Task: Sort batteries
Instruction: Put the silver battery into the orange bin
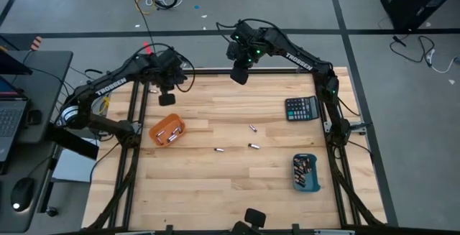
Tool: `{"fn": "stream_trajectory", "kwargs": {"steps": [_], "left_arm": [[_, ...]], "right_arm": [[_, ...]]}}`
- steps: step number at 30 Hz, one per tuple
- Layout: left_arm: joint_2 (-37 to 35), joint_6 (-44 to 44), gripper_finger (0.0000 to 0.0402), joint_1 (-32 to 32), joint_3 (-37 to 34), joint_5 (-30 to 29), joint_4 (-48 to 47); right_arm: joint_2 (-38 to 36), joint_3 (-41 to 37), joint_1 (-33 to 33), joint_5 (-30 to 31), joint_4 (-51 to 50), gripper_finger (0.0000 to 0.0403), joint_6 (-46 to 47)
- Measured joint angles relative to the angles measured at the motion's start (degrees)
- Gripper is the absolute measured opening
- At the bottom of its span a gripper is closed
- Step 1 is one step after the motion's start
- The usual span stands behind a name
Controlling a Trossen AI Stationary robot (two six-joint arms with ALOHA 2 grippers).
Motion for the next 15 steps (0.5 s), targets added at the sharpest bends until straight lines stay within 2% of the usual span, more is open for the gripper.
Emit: {"fn": "stream_trajectory", "kwargs": {"steps": [2,6,12,15], "left_arm": [[0.0,0.7,0.0,0.0,0.0,-2.6,-0.5],[-0.1,12.7,0.0,0.8,-1.6,-3.9,-7.3],[0.0,12.7,0.0,4.4,-10.7,-6.5,0.4],[0.4,9.2,0.0,5.3,-15.2,-12.0,4.5]], "right_arm": [[0.0,0.0,0.0,0.0,0.0,0.0001,0.0],[0.0,0.0,0.0,0.0,0.4,0.0001,-0.1],[0.0,0.0,0.0,0.0,0.7,0.0001,-0.1],[0.0,0.0,0.0,0.0,0.8,0.0001,-0.1]]}}
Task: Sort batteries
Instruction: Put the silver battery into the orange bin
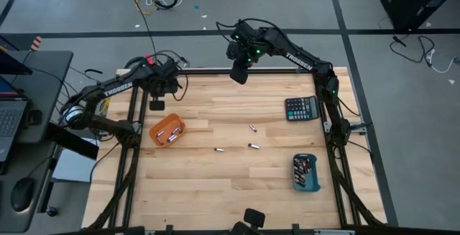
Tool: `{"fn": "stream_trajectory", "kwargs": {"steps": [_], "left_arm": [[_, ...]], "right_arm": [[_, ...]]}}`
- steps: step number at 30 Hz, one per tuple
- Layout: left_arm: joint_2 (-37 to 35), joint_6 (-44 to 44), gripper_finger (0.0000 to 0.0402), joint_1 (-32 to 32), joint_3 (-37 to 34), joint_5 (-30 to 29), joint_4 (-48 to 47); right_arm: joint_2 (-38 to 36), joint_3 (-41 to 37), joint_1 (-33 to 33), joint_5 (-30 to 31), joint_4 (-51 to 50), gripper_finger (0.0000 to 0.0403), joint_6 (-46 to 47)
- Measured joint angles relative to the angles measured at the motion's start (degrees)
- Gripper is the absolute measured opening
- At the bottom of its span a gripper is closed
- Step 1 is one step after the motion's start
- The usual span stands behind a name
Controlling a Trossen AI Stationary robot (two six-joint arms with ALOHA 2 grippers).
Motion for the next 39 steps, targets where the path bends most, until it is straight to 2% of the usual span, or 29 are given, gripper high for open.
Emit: {"fn": "stream_trajectory", "kwargs": {"steps": [2,6,12,14,18,23,29,34,39], "left_arm": [[1.3,-1.5,0.0,1.0,-2.7,-3.0,2.4],[5.3,-2.4,0.0,2.6,-6.7,-4.2,6.3],[12.7,-6.2,0.0,4.8,-6.9,-14.8,8.3],[15.0,-6.7,0.0,5.7,-6.6,-13.4,9.0],[18.0,-3.7,0.0,6.7,-6.6,-6.4,8.7],[18.0,2.1,0.0,7.6,-6.4,-6.7,9.1],[17.7,1.6,0.0,7.9,-6.4,-6.8,11.3],[17.5,8.3,0.0008,8.7,-6.4,-1.2,13.0],[17.0,7.5,0.0022,9.0,-6.3,-0.2,13.2]], "right_arm": [[0.0,0.0,0.0,0.0,0.0,0.0001,0.0],[0.0,0.0,0.1,0.0,0.4,0.0001,0.0],[0.0,0.0,0.6,0.0,0.5,0.0001,0.0],[0.0,0.0,0.9,0.0,0.5,0.0001,-0.2],[0.0,0.0,1.6,0.0,0.5,0.0001,-1.0],[0.0,0.0,2.0,0.0,-0.3,0.0001,-2.0],[0.0,0.0,1.9,0.0,-0.7,0.0001,-3.5],[0.0,0.0,1.8,0.0,-2.2,0.0001,-3.5],[0.0,0.0,1.8,0.0,-3.8,0.0001,-3.5]]}}
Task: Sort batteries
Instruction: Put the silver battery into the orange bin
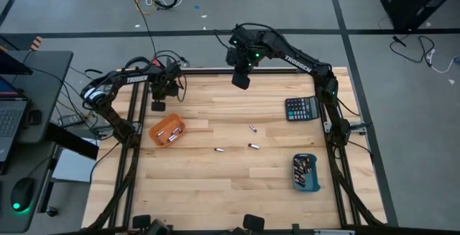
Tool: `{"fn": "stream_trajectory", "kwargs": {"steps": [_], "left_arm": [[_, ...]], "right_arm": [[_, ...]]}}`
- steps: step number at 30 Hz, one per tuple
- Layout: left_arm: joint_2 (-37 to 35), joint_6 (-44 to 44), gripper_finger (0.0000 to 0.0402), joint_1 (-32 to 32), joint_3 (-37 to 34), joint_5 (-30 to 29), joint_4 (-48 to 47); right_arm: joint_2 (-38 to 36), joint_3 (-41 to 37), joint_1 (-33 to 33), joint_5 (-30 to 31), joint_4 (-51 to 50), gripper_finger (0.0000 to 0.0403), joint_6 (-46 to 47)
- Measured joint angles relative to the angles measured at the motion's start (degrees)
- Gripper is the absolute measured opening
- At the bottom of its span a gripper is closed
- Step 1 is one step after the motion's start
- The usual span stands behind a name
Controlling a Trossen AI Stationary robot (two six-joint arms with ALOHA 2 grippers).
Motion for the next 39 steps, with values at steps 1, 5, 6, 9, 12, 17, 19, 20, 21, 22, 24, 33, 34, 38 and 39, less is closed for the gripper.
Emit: {"fn": "stream_trajectory", "kwargs": {"steps": [1,5,6,9,12,17,19,20,21,22,24,33,34,38,39], "left_arm": [[0.0,-0.4,0.0026,0.0,0.0,0.0,0.0],[0.0,-4.0,0.0048,0.0,0.0,0.0,1.2],[0.0,-5.2,0.0054,0.0,0.0,-0.1,1.5],[0.0,-8.4,0.0077,0.0,0.0,-2.7,1.5],[0.0,-12.1,0.0105,0.0,0.0,-7.1,1.4],[0.0,-14.0,0.0152,0.0,0.0,-7.8,1.9],[0.0,-14.0,0.0165,0.0,0.0,-7.8,1.9],[0.0,-14.0,0.0169,0.0,0.0,-7.8,1.9],[0.2,-14.0,0.0172,0.0,0.0,-7.9,1.9],[0.5,-14.0,0.0174,0.0,0.0,-7.9,1.9],[0.8,-13.9,0.0177,0.0,0.0,-8.1,2.0],[5.1,-14.6,0.0177,0.5,0.0,-10.4,6.0],[5.9,-14.8,0.0177,0.4,0.1,-10.8,6.2],[9.4,-16.2,0.0177,0.3,1.5,-12.8,5.0],[10.1,-17.0,0.0177,0.3,1.9,-13.1,4.7]], "right_arm": [[0.0,0.0,0.0,0.0,0.1,0.0001,0.0],[0.0,0.0,0.0,0.0,0.5,0.0001,0.0],[0.0,0.0,0.0,0.0,0.6,0.0001,0.0],[0.0,0.0,0.0,0.0,0.8,0.0001,0.4],[0.0,0.0,0.0,-0.4,0.8,0.0001,1.6],[0.0,0.0,0.1,-0.5,0.9,0.0001,3.1],[0.0,0.0,0.1,-0.5,0.9,0.0001,4.2],[0.0,0.0,0.1,-0.6,0.9,0.0001,4.5],[0.0,0.0,0.1,-0.6,0.9,0.0001,4.7],[0.0,0.0,0.1,-0.6,1.1,0.0001,4.8],[0.0,0.0,0.2,-0.6,1.3,0.0001,5.3],[0.0,0.0,1.2,-0.6,1.3,0.0001,7.0],[0.0,0.0,1.4,-0.6,1.3,0.0001,7.4],[0.0,0.0,2.1,-0.6,1.4,0.0001,7.7],[0.0,0.0,2.3,-0.6,1.5,0.0001,7.7]]}}
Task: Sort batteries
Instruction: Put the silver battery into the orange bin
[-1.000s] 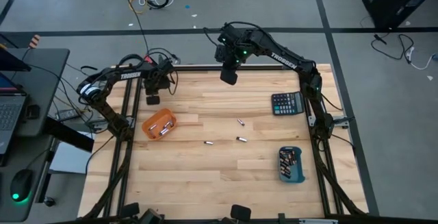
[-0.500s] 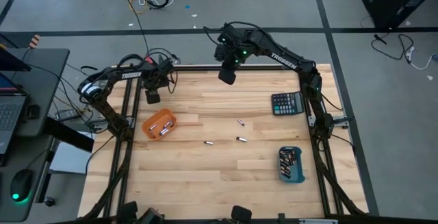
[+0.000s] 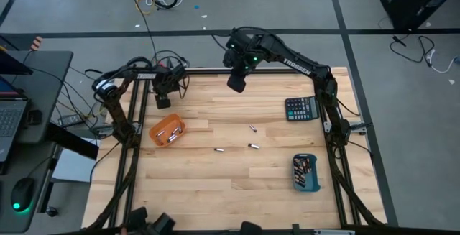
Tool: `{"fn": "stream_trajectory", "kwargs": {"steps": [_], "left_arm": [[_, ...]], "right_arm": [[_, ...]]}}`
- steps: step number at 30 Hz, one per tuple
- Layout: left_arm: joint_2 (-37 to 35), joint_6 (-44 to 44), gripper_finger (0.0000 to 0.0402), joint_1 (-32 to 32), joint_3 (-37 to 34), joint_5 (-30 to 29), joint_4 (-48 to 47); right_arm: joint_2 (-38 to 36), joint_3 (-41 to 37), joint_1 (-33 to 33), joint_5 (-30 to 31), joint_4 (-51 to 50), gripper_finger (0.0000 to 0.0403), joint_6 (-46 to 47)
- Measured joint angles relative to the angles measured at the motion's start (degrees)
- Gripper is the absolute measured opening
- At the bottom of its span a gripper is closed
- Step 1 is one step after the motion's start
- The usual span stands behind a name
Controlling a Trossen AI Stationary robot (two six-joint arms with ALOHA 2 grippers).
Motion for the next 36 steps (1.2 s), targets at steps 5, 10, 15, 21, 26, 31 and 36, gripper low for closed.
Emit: {"fn": "stream_trajectory", "kwargs": {"steps": [5,10,15,21,26,31,36], "left_arm": [[1.6,-0.5,0.0177,0.0,1.0,-0.6,-0.7],[1.7,3.1,0.0172,0.7,1.0,1.7,-1.3],[1.7,4.5,0.0152,1.1,1.1,2.9,-1.4],[1.8,4.5,0.0122,1.5,1.3,3.8,-1.7],[1.8,6.3,0.0088,1.7,1.3,3.8,-1.5],[1.9,10.3,0.0059,1.8,1.2,4.0,-1.4],[2.0,8.8,0.0051,1.9,2.3,4.7,-2.1]], "right_arm": [[0.0,0.0,0.6,0.0,0.7,0.0001,0.3],[0.0,0.0,0.7,0.0,2.0,0.0001,0.3],[0.0,0.0,0.7,0.0,2.1,0.0001,0.3],[0.0,0.0,0.7,0.0,2.2,0.0001,0.3],[0.0,0.0,0.7,0.1,2.4,0.0001,0.0],[0.0,0.0,0.7,0.1,2.4,0.0001,-0.4],[0.0,0.0,0.7,0.1,2.6,0.0001,-1.4]]}}
